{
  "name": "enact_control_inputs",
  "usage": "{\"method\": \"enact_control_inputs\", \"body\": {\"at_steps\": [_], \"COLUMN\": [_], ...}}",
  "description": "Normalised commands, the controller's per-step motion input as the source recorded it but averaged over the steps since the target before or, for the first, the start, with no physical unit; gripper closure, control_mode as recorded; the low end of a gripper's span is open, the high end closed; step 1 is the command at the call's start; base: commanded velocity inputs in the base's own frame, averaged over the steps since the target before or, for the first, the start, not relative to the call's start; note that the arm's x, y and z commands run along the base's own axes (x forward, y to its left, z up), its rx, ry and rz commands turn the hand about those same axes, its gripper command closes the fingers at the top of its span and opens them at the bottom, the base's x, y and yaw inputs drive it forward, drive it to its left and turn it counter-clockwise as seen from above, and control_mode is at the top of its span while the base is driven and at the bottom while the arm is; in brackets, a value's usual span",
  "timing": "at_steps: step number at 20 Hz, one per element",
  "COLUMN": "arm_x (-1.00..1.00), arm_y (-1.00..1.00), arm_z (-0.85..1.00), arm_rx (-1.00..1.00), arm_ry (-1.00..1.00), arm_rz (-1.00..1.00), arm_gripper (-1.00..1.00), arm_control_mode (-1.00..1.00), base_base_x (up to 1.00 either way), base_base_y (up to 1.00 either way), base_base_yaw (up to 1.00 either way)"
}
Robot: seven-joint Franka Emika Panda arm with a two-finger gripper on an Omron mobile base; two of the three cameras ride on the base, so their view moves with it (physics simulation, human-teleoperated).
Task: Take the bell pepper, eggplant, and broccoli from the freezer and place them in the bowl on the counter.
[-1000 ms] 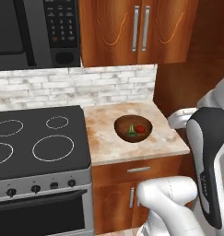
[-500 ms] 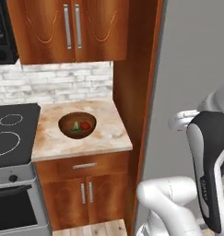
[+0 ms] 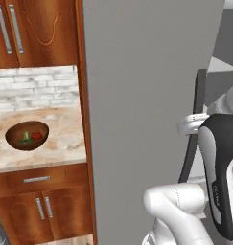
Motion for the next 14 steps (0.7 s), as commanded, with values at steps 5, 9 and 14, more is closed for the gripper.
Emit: {"method": "enact_control_inputs", "body": {"at_steps": [5, 9, 14], "arm_x": [0.00, 0.00, 0.00], "arm_y": [0.00, 0.00, 0.00], "arm_z": [0.00, 0.00, 0.00], "arm_rx": [0.00, 0.00, 0.00], "arm_ry": [0.00, 0.00, 0.00], "arm_rz": [0.00, 0.00, 0.00], "arm_gripper": [-1.00, -1.00, -1.00], "arm_control_mode": [1.00, 1.00, 1.00], "base_base_x": [0.47, 0.71, 0.49], "base_base_y": [-0.39, -0.32, -0.52], "base_base_yaw": [-0.05, 0.00, 0.00]}}
